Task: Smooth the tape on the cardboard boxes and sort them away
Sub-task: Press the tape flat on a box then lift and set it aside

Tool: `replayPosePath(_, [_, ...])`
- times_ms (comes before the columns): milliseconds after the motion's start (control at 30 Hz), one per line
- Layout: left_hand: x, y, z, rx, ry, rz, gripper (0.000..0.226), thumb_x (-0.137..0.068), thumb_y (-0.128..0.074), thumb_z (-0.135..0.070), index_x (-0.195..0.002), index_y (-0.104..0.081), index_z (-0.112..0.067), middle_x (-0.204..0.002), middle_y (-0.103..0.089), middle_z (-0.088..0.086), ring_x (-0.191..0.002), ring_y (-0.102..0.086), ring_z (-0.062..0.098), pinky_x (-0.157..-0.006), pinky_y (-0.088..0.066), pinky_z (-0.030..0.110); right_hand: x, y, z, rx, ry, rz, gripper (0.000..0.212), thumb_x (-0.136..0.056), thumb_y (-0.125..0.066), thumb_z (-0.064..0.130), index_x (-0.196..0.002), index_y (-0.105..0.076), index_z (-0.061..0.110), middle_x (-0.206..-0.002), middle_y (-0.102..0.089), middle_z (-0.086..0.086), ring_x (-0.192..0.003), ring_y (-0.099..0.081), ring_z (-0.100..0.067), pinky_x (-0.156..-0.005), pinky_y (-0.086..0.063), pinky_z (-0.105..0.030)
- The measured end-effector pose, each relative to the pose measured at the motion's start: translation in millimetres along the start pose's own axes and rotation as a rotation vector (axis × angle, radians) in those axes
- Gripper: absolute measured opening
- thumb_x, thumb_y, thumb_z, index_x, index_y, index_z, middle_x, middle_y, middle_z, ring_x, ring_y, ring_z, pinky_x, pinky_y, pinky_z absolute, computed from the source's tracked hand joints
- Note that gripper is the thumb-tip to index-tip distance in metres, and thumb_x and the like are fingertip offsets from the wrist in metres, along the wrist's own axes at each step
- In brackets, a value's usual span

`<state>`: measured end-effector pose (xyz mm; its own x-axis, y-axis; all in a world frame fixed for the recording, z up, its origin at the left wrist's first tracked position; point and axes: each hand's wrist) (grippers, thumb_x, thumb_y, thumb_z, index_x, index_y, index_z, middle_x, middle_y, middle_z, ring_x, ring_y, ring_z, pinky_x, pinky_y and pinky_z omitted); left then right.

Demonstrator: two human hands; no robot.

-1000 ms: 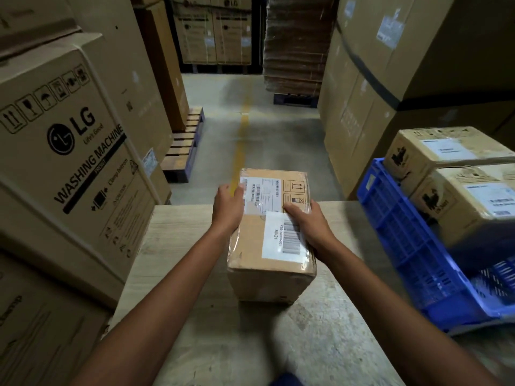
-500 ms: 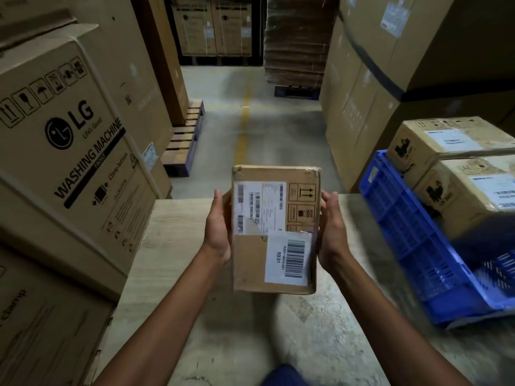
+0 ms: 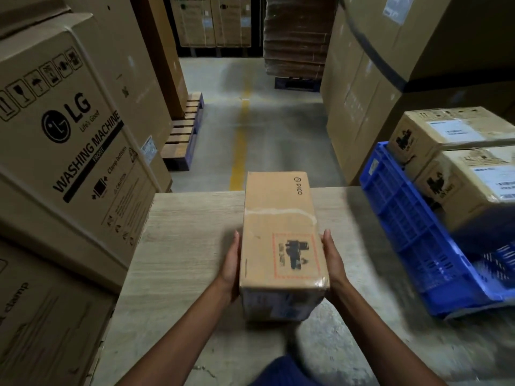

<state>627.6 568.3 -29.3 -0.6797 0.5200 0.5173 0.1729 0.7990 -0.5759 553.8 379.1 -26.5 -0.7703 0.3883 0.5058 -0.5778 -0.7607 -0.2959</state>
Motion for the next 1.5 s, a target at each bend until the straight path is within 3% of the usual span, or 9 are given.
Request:
replayPosePath(133, [-5, 12, 3, -0.132, 0.029, -0.116, 0.072, -0.1, -0.025, -0.063, -0.129, -0.064, -0.01, -0.125, -0.066, 0.023, -0.114, -0.065, 0.04, -0.104, -0.046, 0.054, -5, 9, -14, 0.14, -0.029, -0.044, 0.072, -0.092, -0.041, 0.07, -0.119, -0.067, 0.008, -0.115, -0.071, -0.021, -0.108, -0.068, -0.041, -0.101, -0.05, -0.062])
replayPosePath(300, [-23, 5, -32, -0.286, -0.076, -0.211, 0.077, -0.096, -0.027, -0.073, -0.136, -0.057, -0.014, -0.129, -0.064, 0.021, -0.115, -0.064, 0.038, -0.104, -0.047, 0.054, -15, 5, 22, 0.229, 0.008, -0.068, 0.068, -0.101, -0.025, 0.066, -0.127, -0.063, 0.015, -0.124, -0.067, -0.01, -0.112, -0.063, -0.026, -0.096, -0.049, -0.048])
replayPosePath(433, [-60, 3, -64, -0.242, -0.075, -0.328, 0.085, -0.09, -0.034, -0.077, -0.151, -0.039, -0.018, -0.152, -0.044, 0.016, -0.136, -0.046, 0.032, -0.115, -0.033, 0.055, -29, -9, 49, 0.274, 0.006, -0.074, 0.076, -0.095, -0.025, 0.076, -0.145, -0.051, 0.025, -0.146, -0.053, -0.01, -0.132, -0.05, -0.033, -0.11, -0.038, -0.06])
replayPosePath(633, [-52, -31, -92, -0.358, -0.033, -0.168, 0.083, -0.095, -0.023, -0.075, -0.128, -0.063, -0.01, -0.123, -0.069, 0.018, -0.118, -0.063, 0.038, -0.109, -0.043, 0.053, -20, -36, 75, 0.323, -0.003, 0.03, 0.071, -0.096, -0.018, 0.076, -0.114, -0.069, 0.031, -0.117, -0.072, -0.005, -0.113, -0.065, -0.029, -0.106, -0.044, -0.053])
replayPosePath(767, [-40, -38, -104, -0.323, -0.103, -0.139, 0.077, -0.095, -0.026, -0.075, -0.133, -0.059, -0.018, -0.128, -0.065, 0.019, -0.121, -0.06, 0.039, -0.107, -0.044, 0.056, -14, -37, 87, 0.266, 0.029, 0.017, 0.074, -0.094, -0.021, 0.078, -0.132, -0.06, 0.029, -0.131, -0.064, -0.005, -0.118, -0.06, -0.027, -0.108, -0.042, -0.055])
replayPosePath(967, [-26, -48, -128, -0.263, -0.232, -0.123, 0.069, -0.096, -0.028, -0.072, -0.126, -0.061, -0.02, -0.125, -0.062, 0.016, -0.118, -0.057, 0.034, -0.099, -0.049, 0.051, -7, -49, 109, 0.224, 0.148, 0.017, 0.057, -0.098, -0.021, 0.072, -0.105, -0.063, 0.034, -0.111, -0.067, 0.003, -0.107, -0.061, -0.022, -0.1, -0.046, -0.05])
replayPosePath(1167, [-26, -42, -126, -0.225, -0.281, -0.171, 0.048, -0.1, -0.042, -0.058, -0.107, -0.069, -0.019, -0.093, -0.069, 0.006, -0.095, -0.062, 0.024, -0.079, -0.053, 0.037, -5, -51, 114, 0.209, 0.137, 0.006, 0.064, -0.097, -0.022, 0.073, -0.108, -0.062, 0.024, -0.11, -0.067, -0.008, -0.104, -0.062, -0.025, -0.084, -0.052, -0.047])
replayPosePath(1333, [-27, -32, -109, -0.238, -0.266, -0.204, 0.056, -0.088, -0.054, -0.065, -0.123, -0.068, -0.024, -0.119, -0.072, 0.009, -0.118, -0.063, 0.032, -0.103, -0.049, 0.053, -3, -54, 106, 0.23, 0.152, 0.015, 0.063, -0.099, -0.022, 0.07, -0.111, -0.064, 0.025, -0.104, -0.069, 0.0, -0.097, -0.062, -0.018, -0.08, -0.048, -0.041])
replayPosePath(1500, [-25, -33, -97, -0.321, -0.315, -0.21, 0.07, -0.078, -0.057, -0.071, -0.127, -0.061, -0.021, -0.121, -0.07, 0.006, -0.118, -0.063, 0.029, -0.101, -0.049, 0.054, -2, -51, 98, 0.255, 0.224, 0.019, 0.061, -0.098, -0.033, 0.07, -0.121, -0.07, 0.027, -0.113, -0.075, 0.003, -0.11, -0.069, -0.02, -0.08, -0.051, -0.037])
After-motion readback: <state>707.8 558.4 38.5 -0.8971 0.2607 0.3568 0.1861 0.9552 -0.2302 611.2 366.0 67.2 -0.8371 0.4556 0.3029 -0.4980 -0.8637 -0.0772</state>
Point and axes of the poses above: each hand's wrist, its own x-axis away from the middle knuckle, its own y-axis out of the back of the hand, z = x × y
